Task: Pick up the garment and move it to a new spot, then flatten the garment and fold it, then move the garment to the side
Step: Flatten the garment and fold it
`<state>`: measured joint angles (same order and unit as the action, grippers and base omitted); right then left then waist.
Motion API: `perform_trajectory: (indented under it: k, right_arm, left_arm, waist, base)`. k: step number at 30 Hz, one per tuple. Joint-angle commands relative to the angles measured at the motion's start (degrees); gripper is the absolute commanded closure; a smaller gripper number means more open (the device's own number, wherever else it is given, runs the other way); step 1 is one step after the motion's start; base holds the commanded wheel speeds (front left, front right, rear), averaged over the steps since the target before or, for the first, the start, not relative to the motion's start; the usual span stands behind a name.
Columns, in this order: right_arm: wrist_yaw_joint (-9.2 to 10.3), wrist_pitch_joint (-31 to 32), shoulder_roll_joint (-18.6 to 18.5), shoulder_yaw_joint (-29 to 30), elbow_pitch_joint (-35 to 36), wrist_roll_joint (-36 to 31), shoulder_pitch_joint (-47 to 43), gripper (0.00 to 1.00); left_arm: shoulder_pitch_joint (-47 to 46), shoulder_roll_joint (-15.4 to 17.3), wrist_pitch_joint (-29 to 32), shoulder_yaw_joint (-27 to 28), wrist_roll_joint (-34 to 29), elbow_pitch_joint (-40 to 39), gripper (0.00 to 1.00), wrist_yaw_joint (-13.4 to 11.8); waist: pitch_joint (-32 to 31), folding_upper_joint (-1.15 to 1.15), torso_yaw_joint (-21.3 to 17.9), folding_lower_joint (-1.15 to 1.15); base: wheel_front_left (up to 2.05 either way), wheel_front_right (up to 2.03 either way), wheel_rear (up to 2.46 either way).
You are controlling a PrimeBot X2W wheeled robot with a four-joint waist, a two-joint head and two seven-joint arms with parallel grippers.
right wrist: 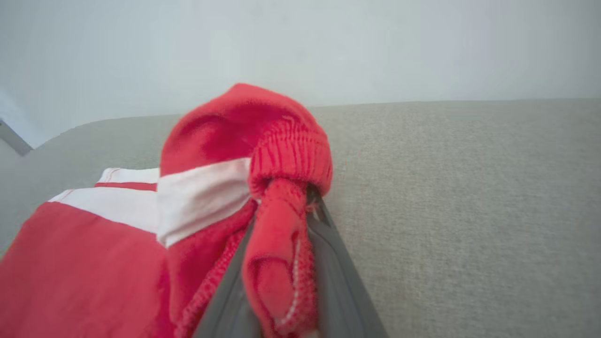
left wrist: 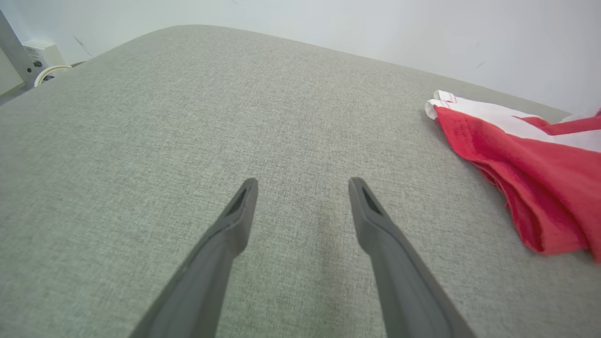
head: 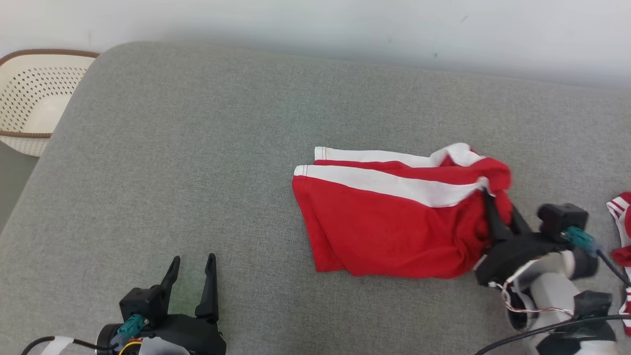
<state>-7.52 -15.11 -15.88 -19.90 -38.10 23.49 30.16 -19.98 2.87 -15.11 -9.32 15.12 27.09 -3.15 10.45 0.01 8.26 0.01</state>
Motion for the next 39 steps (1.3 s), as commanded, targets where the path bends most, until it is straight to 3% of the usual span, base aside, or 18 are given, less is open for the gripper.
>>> perform_trajectory:
  k: [1, 10, 19, 20, 22, 23, 31, 39]
  right_arm:
    - [0.07, 0.0, 0.3, -1.3, 1.2, 0.6, 0.8, 1.0]
    - [0.07, 0.8, 1.3, -17.6, 8.6, 8.2, 2.7, 1.0]
    - [0.07, 0.8, 3.2, -25.6, 1.5, 10.3, 8.2, 1.0]
    - [0.07, 0.7, 3.6, -25.9, 0.0, 10.3, 8.5, 0.96]
    - [0.07, 0.4, 4.6, -26.6, -2.5, 10.2, 9.4, 0.25]
    - [0.07, 0.4, 5.1, -26.9, -3.6, 10.2, 10.0, 0.0]
    - [0.07, -0.1, 7.2, -29.2, -6.1, 11.0, 11.8, 0.0]
    - [0.07, -0.1, 4.2, -22.3, 3.9, 11.2, 8.0, 0.0]
  left_arm:
    - [1.1, 0.1, 0.0, 0.0, 0.4, 0.0, 0.0, -0.1]
    - [1.0, 0.1, 0.0, -1.6, 1.2, 0.3, 0.0, 0.4]
    - [1.1, 0.1, 0.0, -4.5, 2.5, 0.4, 0.0, -0.1]
    - [1.0, 0.1, 0.0, -5.0, 2.7, 0.4, 0.0, -0.2]
    - [0.8, 0.0, 0.0, -5.6, 3.0, 0.6, 0.0, -0.4]
    - [0.8, 0.1, 0.0, -5.6, 3.1, 0.6, 0.0, -0.5]
    - [1.7, 0.1, 0.0, -5.1, 3.0, 0.6, 0.0, -0.9]
    - [1.7, 0.1, 0.0, -3.8, 2.2, -0.7, 0.0, -1.1]
  waist:
    - [-0.1, -0.01, -0.1, -0.01]
    - [-0.4, -0.01, 1.9, -0.01]
    - [0.2, -0.01, 7.1, -0.01]
    - [0.3, -0.01, 7.8, -0.01]
    - [0.5, -0.01, 9.1, -0.01]
    - [0.6, -0.01, 9.5, -0.01]
    - [0.4, -0.01, 10.4, -0.01]
    - [-0.4, -0.01, 8.2, -0.01]
  base:
    - [0.0, 0.0, 0.0]
    - [0.0, 0.0, 0.0]
    - [0.0, 0.0, 0.0]
    - [0.0, 0.0, 0.0]
    - [0.0, 0.0, 0.0]
    - [0.0, 0.0, 0.0]
    - [0.0, 0.0, 0.0]
    - [0.0, 0.0, 0.0]
